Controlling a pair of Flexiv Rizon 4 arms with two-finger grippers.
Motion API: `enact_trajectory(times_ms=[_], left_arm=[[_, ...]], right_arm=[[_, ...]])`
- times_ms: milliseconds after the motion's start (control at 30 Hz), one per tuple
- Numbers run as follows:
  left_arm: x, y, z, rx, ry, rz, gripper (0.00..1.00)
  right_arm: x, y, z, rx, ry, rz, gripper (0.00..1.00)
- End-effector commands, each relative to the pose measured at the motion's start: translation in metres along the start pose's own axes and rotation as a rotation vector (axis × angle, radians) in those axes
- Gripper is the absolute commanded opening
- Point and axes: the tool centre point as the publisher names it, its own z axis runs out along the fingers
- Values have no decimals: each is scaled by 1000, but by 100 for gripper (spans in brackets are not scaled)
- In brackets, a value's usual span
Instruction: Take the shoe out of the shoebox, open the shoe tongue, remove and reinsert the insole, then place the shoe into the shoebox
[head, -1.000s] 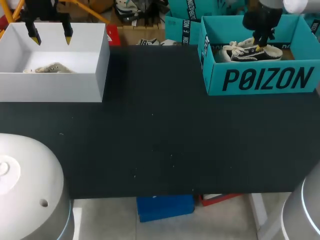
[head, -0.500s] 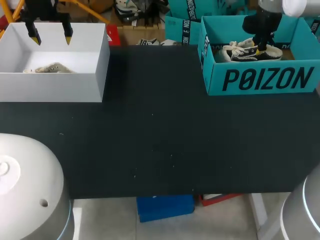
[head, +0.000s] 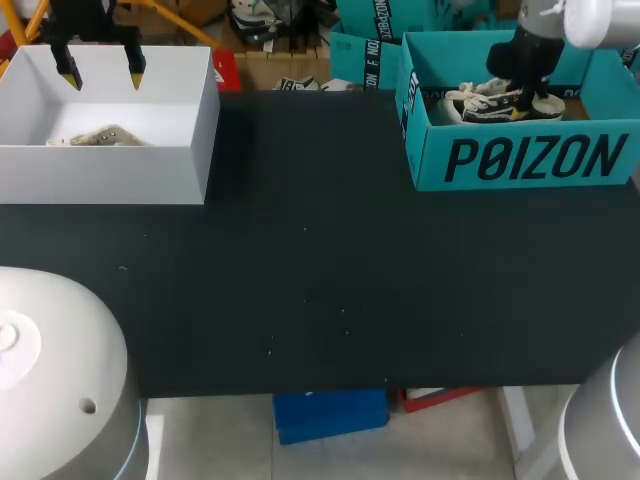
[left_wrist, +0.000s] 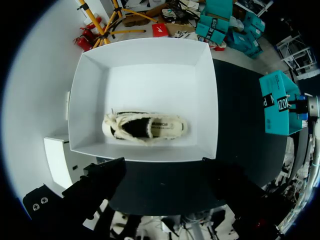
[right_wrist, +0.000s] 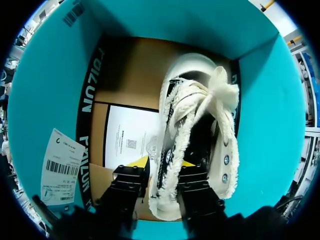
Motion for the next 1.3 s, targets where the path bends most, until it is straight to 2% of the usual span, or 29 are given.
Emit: enact_trajectory(times_ms=[33,367,433,467,733,967,1300], left_arm=[[0,0,0,-1,-1,-1,100],[0,0,0,-1,-1,-1,100],[0,0,0,-1,-1,-1,100],[0,0,0,-1,-1,-1,100],[0,0,0,-1,-1,-1,100],[0,0,0,-1,-1,-1,100],[0,0,0,-1,-1,-1,100]], right_arm=[[-9,1,9,-5,12,0,24],[-6,3,18,-10,21,4,18],[-5,2,18,-10,23,6,11],[-5,2,18,-9,23,6,0],[-4,3,13,-4,19,1,0],[-6,3,-7,9,3,2,0],[-3,1,-57,61,-44,18,0]])
